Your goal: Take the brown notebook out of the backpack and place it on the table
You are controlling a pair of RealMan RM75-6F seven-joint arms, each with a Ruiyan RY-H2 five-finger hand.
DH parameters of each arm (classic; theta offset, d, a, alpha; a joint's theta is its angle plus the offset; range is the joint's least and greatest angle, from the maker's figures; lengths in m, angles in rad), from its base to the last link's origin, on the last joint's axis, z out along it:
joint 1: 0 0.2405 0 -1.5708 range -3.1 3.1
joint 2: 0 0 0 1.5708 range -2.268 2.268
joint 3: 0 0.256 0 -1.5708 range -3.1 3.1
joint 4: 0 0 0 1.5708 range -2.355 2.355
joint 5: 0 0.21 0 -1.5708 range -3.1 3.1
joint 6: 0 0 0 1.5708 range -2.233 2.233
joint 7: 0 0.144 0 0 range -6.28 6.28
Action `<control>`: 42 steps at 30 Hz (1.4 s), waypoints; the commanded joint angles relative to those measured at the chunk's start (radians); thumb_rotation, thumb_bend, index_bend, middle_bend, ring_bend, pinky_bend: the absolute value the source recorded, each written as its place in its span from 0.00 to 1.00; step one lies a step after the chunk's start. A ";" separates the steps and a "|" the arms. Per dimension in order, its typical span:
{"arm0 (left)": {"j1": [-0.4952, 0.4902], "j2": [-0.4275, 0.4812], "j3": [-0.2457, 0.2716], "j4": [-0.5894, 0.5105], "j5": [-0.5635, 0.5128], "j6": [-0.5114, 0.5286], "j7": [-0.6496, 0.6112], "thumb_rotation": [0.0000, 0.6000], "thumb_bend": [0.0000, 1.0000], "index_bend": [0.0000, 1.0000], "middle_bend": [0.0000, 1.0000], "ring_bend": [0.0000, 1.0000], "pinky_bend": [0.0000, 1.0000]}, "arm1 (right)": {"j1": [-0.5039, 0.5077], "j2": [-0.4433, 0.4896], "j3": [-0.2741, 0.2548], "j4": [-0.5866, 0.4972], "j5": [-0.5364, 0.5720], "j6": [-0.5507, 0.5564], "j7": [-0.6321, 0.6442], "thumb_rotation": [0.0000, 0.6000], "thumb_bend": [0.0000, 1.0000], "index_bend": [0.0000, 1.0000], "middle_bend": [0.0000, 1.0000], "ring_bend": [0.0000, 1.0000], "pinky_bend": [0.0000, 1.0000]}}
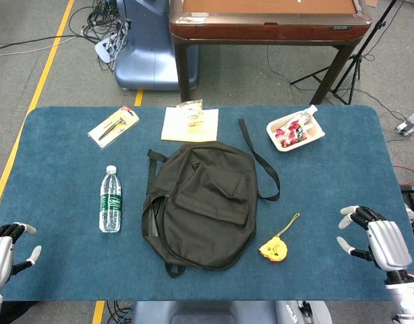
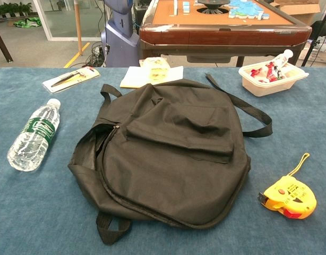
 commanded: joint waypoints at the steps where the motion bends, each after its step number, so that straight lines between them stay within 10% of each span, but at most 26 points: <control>1: -0.001 -0.003 -0.001 0.002 -0.001 -0.003 -0.007 1.00 0.26 0.42 0.39 0.31 0.26 | 0.007 0.004 0.001 -0.009 -0.007 -0.005 -0.010 1.00 0.23 0.52 0.34 0.27 0.40; 23: 0.020 0.016 0.014 -0.029 0.026 0.026 -0.018 1.00 0.26 0.42 0.39 0.31 0.26 | 0.259 -0.049 -0.017 -0.143 -0.199 -0.335 -0.274 1.00 0.19 0.49 0.33 0.26 0.39; 33: 0.035 0.027 0.020 -0.030 0.026 0.034 -0.043 1.00 0.26 0.42 0.39 0.31 0.26 | 0.352 -0.214 0.007 -0.055 -0.134 -0.472 -0.435 1.00 0.04 0.09 0.06 0.00 0.14; 42: 0.045 0.036 0.023 -0.024 0.015 0.030 -0.071 1.00 0.26 0.42 0.39 0.31 0.26 | 0.382 -0.296 0.028 0.064 -0.088 -0.470 -0.504 1.00 0.04 0.01 0.01 0.00 0.10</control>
